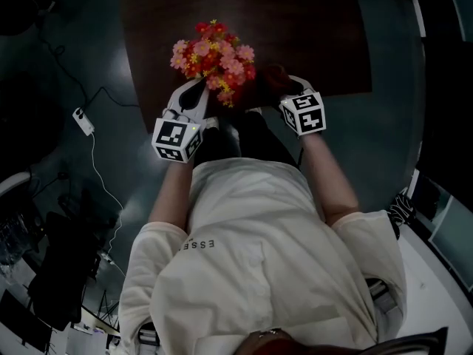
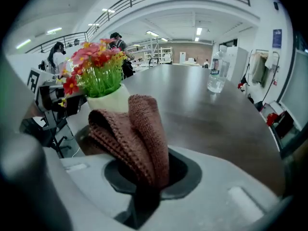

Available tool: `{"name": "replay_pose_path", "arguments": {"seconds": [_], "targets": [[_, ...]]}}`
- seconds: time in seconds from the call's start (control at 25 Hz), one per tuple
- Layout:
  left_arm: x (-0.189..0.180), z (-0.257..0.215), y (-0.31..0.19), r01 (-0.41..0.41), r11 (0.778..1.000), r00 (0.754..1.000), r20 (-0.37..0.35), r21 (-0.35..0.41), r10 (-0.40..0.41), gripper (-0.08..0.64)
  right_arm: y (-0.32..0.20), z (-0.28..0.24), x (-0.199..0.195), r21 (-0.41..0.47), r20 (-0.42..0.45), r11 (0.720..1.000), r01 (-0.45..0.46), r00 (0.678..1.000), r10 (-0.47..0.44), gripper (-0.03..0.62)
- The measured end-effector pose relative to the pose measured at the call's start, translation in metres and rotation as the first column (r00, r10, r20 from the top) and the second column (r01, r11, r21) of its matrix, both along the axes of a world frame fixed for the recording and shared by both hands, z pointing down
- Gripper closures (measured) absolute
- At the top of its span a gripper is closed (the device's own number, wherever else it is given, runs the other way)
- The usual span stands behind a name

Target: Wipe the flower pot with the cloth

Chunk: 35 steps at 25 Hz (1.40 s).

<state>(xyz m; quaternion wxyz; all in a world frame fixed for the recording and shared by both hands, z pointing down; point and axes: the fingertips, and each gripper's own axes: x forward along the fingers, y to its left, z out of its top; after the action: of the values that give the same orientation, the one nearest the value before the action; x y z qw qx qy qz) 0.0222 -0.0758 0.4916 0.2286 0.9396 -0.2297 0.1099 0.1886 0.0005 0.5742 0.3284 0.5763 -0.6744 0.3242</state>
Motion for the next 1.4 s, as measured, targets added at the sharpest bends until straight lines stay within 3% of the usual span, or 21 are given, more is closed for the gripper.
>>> {"name": "replay_pose_path", "arguments": {"seconds": [0.2, 0.4, 0.72, 1.24, 1.4], "targets": [[0.0, 0.001, -0.002, 0.07, 0.997, 0.997, 0.027, -0.014, -0.069, 0.546, -0.064, -0.016, -0.009, 0.092, 0.017, 0.983, 0.157, 0.987, -0.159, 0.545], [0.0, 0.002, -0.004, 0.113, 0.993, 0.992, 0.058, -0.022, -0.111, 0.546, -0.119, -0.013, -0.037, 0.125, -0.01, 0.92, 0.37, 0.928, -0.372, 0.545], [-0.001, 0.003, -0.007, 0.144, 0.989, 0.988, 0.063, -0.021, -0.142, 0.546, -0.1, -0.004, -0.073, 0.07, 0.036, 0.834, 0.547, 0.834, -0.55, 0.545], [0.001, 0.006, -0.005, 0.079, 0.997, 0.993, 0.092, 0.003, -0.079, 0.547, -0.043, -0.001, -0.096, 0.049, 0.06, 0.894, 0.446, 0.892, -0.448, 0.548], [0.0, 0.008, -0.002, 0.037, 0.999, 0.994, 0.098, 0.006, -0.037, 0.547, -0.026, -0.001, -0.113, 0.052, 0.066, 0.9, 0.432, 0.898, -0.435, 0.548]]}}
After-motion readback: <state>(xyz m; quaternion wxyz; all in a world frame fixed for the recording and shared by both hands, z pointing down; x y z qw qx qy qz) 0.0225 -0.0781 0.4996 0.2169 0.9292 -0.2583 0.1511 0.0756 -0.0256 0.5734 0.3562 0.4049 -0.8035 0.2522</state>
